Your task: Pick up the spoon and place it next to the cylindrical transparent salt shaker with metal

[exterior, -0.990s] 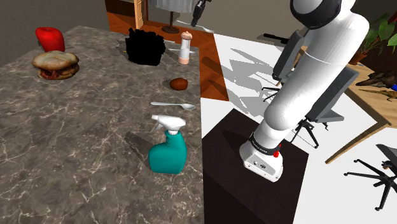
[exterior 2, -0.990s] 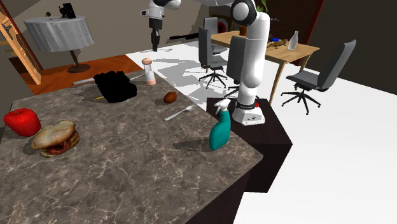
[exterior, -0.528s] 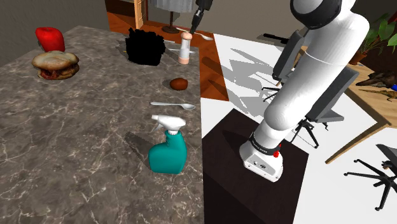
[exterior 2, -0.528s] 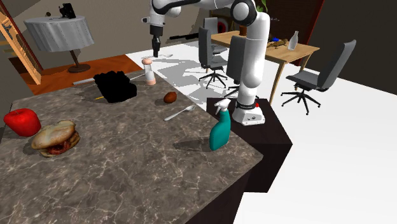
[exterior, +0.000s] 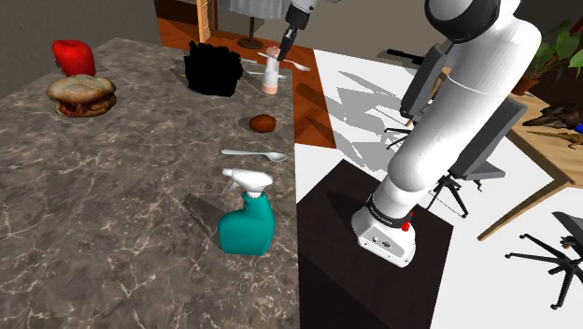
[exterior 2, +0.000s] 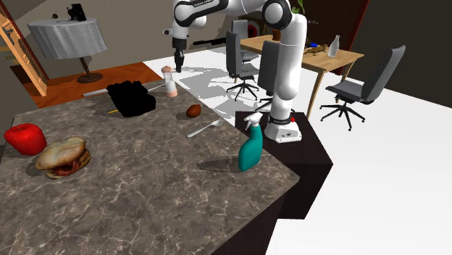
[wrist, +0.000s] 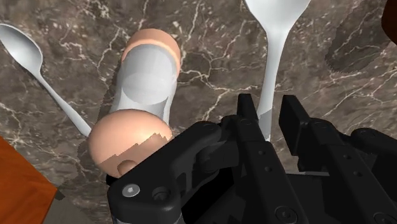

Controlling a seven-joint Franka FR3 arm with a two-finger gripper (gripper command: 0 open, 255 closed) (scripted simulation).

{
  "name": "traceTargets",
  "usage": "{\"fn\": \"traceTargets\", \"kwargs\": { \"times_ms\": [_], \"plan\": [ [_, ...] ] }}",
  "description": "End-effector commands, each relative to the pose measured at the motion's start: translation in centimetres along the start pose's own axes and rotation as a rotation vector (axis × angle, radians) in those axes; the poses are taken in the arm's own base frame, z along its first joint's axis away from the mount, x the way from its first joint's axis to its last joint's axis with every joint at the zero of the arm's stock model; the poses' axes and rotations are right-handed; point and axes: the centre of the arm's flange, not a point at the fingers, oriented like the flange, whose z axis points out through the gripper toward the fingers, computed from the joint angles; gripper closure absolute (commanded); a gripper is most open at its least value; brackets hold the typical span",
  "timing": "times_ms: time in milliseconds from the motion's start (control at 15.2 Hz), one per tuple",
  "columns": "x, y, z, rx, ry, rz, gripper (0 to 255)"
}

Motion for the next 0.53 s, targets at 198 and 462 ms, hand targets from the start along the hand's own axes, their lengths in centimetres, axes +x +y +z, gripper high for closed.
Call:
{"fn": "traceTargets", "kwargs": {
  "times_ms": [198, 462],
  "plan": [
    [-0.7, 0.3, 2.6, 0.0, 0.0, 0.0, 255],
    [-1.1, 0.5, 4.7, 0.0, 0.0, 0.0, 255]
  ]
}}
